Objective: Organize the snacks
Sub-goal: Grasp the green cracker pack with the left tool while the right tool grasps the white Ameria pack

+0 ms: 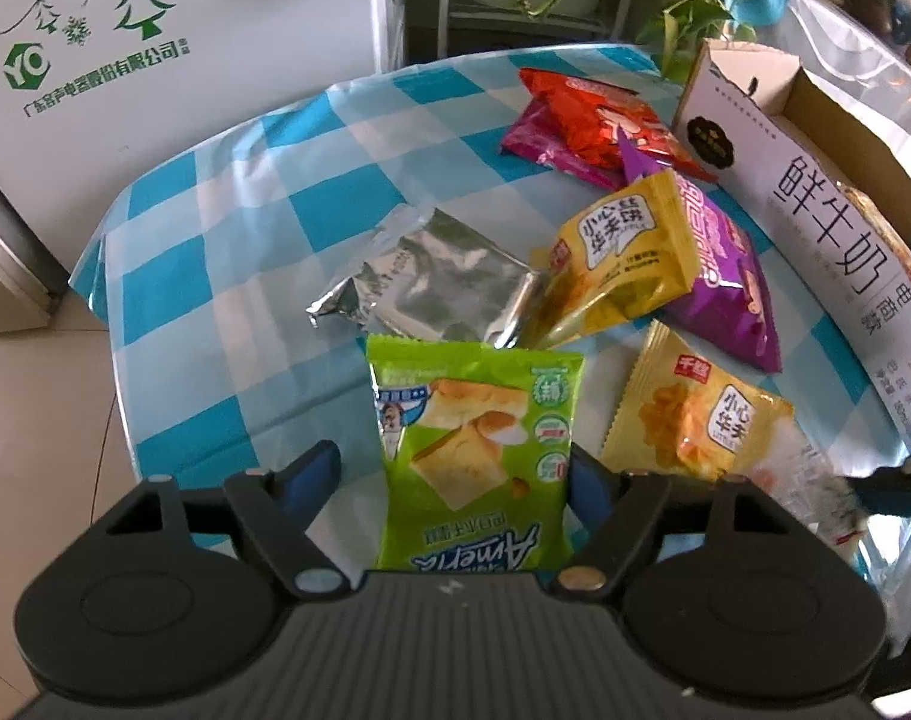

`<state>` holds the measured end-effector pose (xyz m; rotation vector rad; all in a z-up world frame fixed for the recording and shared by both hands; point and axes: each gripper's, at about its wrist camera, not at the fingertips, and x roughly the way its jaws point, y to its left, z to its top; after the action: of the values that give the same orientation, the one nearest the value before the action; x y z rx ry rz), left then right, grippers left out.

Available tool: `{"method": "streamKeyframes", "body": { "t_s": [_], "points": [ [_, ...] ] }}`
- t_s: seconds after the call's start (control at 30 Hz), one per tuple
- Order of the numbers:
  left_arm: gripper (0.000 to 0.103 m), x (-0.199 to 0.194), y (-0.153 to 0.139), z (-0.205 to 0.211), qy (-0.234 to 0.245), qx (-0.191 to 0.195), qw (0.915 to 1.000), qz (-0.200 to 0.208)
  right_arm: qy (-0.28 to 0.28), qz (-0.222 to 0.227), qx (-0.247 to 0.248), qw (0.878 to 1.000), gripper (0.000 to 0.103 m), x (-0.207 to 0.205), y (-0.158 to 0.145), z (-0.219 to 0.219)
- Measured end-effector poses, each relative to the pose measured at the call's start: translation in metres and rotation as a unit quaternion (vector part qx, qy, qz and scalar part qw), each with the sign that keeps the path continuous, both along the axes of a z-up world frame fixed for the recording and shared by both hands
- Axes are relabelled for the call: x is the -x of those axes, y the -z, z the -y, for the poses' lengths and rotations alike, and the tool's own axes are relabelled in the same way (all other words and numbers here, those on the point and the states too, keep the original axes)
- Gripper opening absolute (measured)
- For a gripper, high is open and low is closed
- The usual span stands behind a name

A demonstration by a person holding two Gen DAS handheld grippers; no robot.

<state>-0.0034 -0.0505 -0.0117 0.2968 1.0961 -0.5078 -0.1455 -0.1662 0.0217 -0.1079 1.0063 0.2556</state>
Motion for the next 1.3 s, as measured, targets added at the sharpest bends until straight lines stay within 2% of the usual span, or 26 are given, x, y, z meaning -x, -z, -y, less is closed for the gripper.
{"method": "streamKeyframes", "body": {
  "t_s": [0.23, 0.37, 0.43, 0.57, 0.63, 0.7, 1.17, 1.23, 1.3],
  "points": [
    [0.084, 0.001, 0.002, 0.005, -0.005, -0.011, 0.9999, 0.008, 0.080, -0.017, -0.031, 0.996, 0.057, -0.003, 0.003, 0.028],
    [0.097, -0.003, 0.006, 0.003, -0.027, -0.021, 0.9994, -0.004, 0.112, -0.037, -0.039, 0.992, 0.057, -0.010, 0.014, 0.038],
    [0.103, -0.004, 0.008, 0.002, -0.025, -0.023, 0.9994, -0.008, 0.131, -0.052, -0.062, 0.988, 0.057, -0.014, 0.020, 0.044],
    [0.103, -0.001, 0.010, 0.002, -0.023, -0.020, 0.9995, -0.001, 0.150, -0.062, -0.088, 0.983, 0.066, -0.021, 0.027, 0.050],
    [0.103, 0.000, 0.010, 0.002, -0.024, -0.020, 0.9995, -0.001, 0.153, -0.063, -0.093, 0.982, 0.074, -0.020, 0.028, 0.049],
    [0.103, 0.000, 0.010, 0.001, -0.025, -0.018, 0.9995, 0.000, 0.154, -0.063, -0.093, 0.982, 0.077, -0.021, 0.028, 0.049],
    [0.103, 0.000, 0.009, 0.001, -0.025, -0.019, 0.9995, 0.000, 0.140, -0.058, -0.073, 0.986, 0.077, -0.022, 0.028, 0.043],
    [0.103, 0.000, 0.009, 0.001, -0.024, -0.019, 0.9995, 0.001, 0.137, -0.057, -0.071, 0.986, 0.075, -0.021, 0.027, 0.043],
    [0.099, 0.002, 0.008, 0.002, -0.021, -0.016, 0.9996, 0.005, 0.136, -0.056, -0.070, 0.987, 0.068, -0.021, 0.026, 0.043]
  ]
}}
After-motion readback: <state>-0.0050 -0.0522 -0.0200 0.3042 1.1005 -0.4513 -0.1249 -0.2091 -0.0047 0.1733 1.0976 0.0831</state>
